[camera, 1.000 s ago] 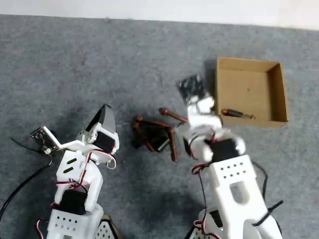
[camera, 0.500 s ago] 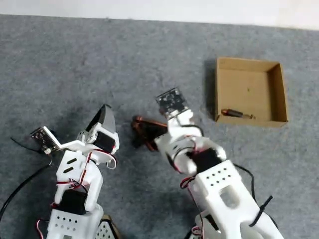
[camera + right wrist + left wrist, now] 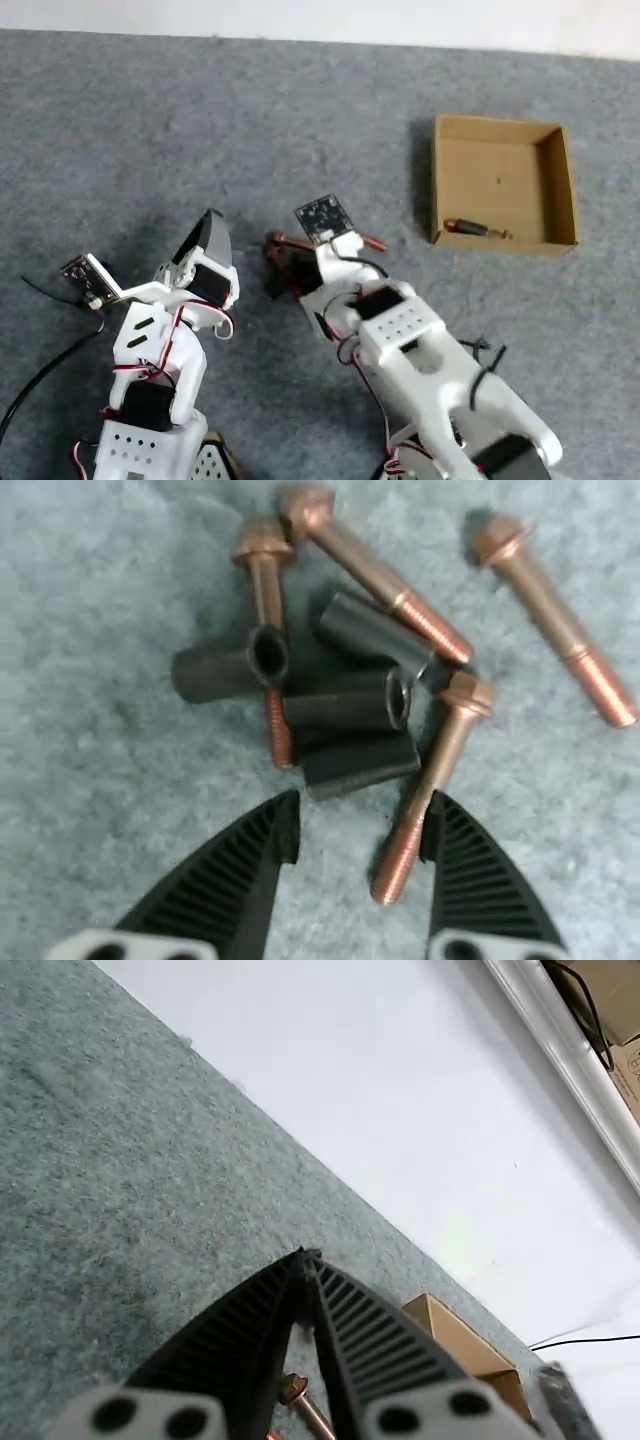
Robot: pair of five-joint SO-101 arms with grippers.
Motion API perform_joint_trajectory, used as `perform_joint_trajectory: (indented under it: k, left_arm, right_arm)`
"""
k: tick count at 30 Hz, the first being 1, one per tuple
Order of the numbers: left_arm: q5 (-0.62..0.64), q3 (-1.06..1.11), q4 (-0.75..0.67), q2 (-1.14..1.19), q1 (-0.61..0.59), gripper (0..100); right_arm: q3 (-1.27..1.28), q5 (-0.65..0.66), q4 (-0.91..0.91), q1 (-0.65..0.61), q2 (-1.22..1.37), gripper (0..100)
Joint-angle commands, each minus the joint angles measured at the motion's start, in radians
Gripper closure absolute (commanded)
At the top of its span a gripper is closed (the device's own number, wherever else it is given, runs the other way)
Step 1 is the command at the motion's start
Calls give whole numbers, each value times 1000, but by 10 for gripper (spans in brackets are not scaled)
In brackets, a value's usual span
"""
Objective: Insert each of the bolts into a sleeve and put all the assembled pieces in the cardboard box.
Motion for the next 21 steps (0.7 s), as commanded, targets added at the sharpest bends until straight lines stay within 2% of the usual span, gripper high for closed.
perform_joint_trajectory:
  k: [1, 13, 21]
  left_arm:
    - [9, 21, -5, -1, -8, 992]
    - [9, 21, -5, -1, -8, 992]
    - [9, 21, -5, -1, -8, 990]
  right_arm:
    - [-73, -6, -24, -7, 33, 810]
    - [-82, -6, -25, -2, 159, 810]
    - [-81, -8, -108, 33, 231, 810]
